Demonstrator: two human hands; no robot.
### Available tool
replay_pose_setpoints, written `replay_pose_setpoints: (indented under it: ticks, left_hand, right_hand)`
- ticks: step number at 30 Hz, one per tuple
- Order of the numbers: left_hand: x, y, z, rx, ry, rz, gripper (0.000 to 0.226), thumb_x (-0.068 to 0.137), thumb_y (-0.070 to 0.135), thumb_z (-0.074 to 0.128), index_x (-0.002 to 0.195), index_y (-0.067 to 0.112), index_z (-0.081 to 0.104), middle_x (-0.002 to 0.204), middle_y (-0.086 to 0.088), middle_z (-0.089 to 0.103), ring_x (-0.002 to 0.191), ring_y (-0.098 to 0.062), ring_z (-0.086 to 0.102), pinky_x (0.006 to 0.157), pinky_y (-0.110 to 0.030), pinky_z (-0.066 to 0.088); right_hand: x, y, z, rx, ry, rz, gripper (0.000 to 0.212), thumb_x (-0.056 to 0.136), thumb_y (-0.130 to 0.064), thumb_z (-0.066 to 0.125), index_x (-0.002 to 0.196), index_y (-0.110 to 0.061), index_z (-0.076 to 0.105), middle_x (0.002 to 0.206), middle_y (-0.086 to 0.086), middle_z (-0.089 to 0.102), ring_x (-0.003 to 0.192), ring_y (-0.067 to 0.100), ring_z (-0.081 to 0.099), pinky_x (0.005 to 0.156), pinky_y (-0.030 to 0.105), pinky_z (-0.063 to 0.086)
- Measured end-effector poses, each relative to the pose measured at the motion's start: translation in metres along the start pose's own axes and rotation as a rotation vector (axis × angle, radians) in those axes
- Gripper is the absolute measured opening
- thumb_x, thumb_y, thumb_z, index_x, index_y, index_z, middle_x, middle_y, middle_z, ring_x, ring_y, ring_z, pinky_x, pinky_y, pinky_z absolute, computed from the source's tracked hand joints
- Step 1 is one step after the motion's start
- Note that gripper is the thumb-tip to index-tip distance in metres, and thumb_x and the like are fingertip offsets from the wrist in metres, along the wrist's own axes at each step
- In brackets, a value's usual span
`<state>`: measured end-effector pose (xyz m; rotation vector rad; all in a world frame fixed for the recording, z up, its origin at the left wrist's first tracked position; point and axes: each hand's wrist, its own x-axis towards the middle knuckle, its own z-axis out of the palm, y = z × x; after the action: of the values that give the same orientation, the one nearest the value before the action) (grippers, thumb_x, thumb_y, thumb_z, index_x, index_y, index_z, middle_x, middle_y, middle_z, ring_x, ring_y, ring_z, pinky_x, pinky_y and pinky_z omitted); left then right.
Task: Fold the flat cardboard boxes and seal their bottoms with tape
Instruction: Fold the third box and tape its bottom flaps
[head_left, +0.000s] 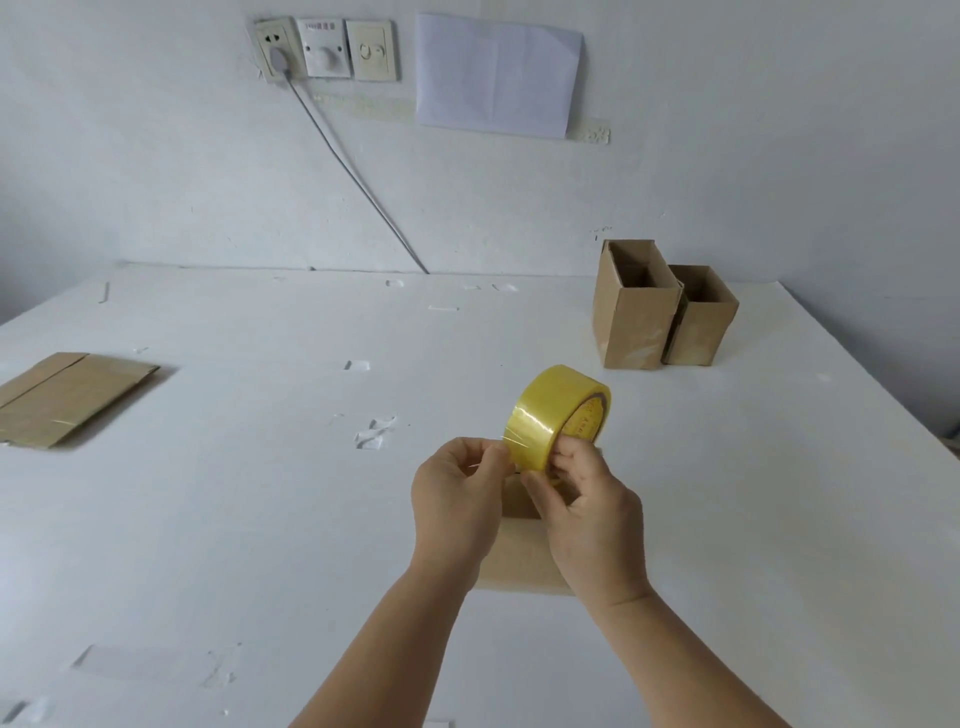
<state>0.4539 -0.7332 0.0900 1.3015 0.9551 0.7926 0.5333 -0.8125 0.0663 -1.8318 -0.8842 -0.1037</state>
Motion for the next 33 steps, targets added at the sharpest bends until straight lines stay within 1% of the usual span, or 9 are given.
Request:
replay_pose_setpoints:
  ticks: [3, 9, 11, 13, 16, 20, 25, 29, 33]
  left_hand:
    - [0.004, -0.004, -0.004, -0.013, -0.046, -0.030, 0.014, 0.086, 0.017, 0.063, 0.082, 0.006, 0.070, 0.080, -0.012, 0.073, 0.082, -0.030, 0.070, 0.080, -0.043, 0.057]
    - [0.014, -0.003, -0.011, -0.135, -0.121, -0.133, 0.023, 0.091, 0.021, 0.064, 0.089, -0.003, 0.066, 0.081, -0.011, 0.075, 0.083, -0.018, 0.072, 0.072, -0.024, 0.055]
    - [0.016, -0.004, -0.014, -0.169, -0.141, -0.155, 0.026, 0.093, 0.020, 0.062, 0.092, -0.006, 0.063, 0.085, -0.014, 0.074, 0.085, -0.020, 0.072, 0.075, -0.025, 0.055]
    - [0.018, -0.003, -0.017, -0.190, -0.173, -0.164, 0.030, 0.094, 0.019, 0.059, 0.097, -0.011, 0.059, 0.089, -0.019, 0.072, 0.086, -0.023, 0.072, 0.079, -0.029, 0.056]
    - [0.021, -0.002, -0.021, -0.193, -0.205, -0.179, 0.029, 0.094, 0.016, 0.058, 0.100, -0.012, 0.057, 0.092, -0.024, 0.071, 0.088, -0.027, 0.072, 0.080, -0.031, 0.058]
    - [0.032, 0.001, -0.026, -0.071, -0.173, -0.173, 0.027, 0.093, 0.018, 0.062, 0.095, -0.009, 0.059, 0.082, -0.018, 0.072, 0.077, -0.019, 0.073, 0.068, -0.024, 0.057]
    - [0.037, 0.003, -0.032, -0.022, -0.198, -0.183, 0.025, 0.094, 0.017, 0.060, 0.092, -0.008, 0.060, 0.081, -0.018, 0.071, 0.070, -0.016, 0.071, 0.062, -0.020, 0.056]
    - [0.035, 0.006, -0.037, -0.067, -0.290, -0.209, 0.024, 0.094, 0.018, 0.060, 0.087, -0.005, 0.065, 0.087, -0.020, 0.072, 0.083, -0.019, 0.071, 0.069, -0.020, 0.057]
    - [0.035, 0.006, -0.040, -0.066, -0.259, -0.193, 0.013, 0.091, 0.008, 0.061, 0.084, -0.003, 0.059, 0.074, -0.013, 0.067, 0.071, -0.014, 0.070, 0.065, -0.019, 0.056]
  right_hand:
    - [-0.002, 0.003, -0.001, 0.074, -0.053, -0.018, 0.033, 0.076, -0.019, 0.078, 0.102, -0.029, 0.061, 0.092, -0.031, 0.062, 0.089, -0.005, 0.062, 0.074, 0.010, 0.048]
    - [0.007, 0.002, 0.001, 0.310, 0.285, 0.226, 0.047, 0.074, -0.019, 0.073, 0.111, -0.011, 0.045, 0.112, -0.006, 0.035, 0.101, 0.004, 0.050, 0.087, 0.029, 0.052]
    - [0.015, 0.001, -0.004, 0.307, 0.187, 0.391, 0.059, 0.080, -0.014, 0.071, 0.130, -0.009, 0.040, 0.122, -0.001, 0.036, 0.112, 0.012, 0.048, 0.094, 0.033, 0.048]
    - [0.020, 0.002, -0.010, 0.212, 0.015, 0.420, 0.060, 0.086, -0.019, 0.065, 0.140, -0.018, 0.037, 0.120, -0.006, 0.050, 0.106, 0.010, 0.053, 0.087, 0.023, 0.044]
    - [0.021, 0.002, -0.014, 0.160, -0.163, 0.332, 0.033, 0.089, -0.021, 0.059, 0.120, -0.030, 0.052, 0.095, -0.012, 0.066, 0.082, 0.002, 0.059, 0.066, 0.013, 0.042]
    - [0.023, 0.002, -0.017, 0.163, -0.220, 0.312, 0.017, 0.087, -0.028, 0.063, 0.099, -0.027, 0.050, 0.084, -0.004, 0.064, 0.076, 0.004, 0.059, 0.061, 0.014, 0.042]
    - [0.022, 0.001, -0.019, 0.231, -0.181, 0.352, 0.032, 0.080, -0.031, 0.073, 0.103, -0.027, 0.052, 0.089, -0.014, 0.068, 0.081, -0.004, 0.062, 0.070, 0.016, 0.045]
    - [0.021, 0.003, -0.027, 0.201, -0.419, 0.335, 0.050, 0.076, -0.022, 0.076, 0.112, -0.037, 0.045, 0.103, -0.019, 0.066, 0.094, -0.001, 0.063, 0.083, 0.019, 0.047]
    - [0.022, 0.008, -0.028, 0.350, -0.378, 0.367, 0.049, 0.077, -0.007, 0.073, 0.112, -0.032, 0.050, 0.107, -0.009, 0.067, 0.101, 0.008, 0.063, 0.089, 0.028, 0.050]
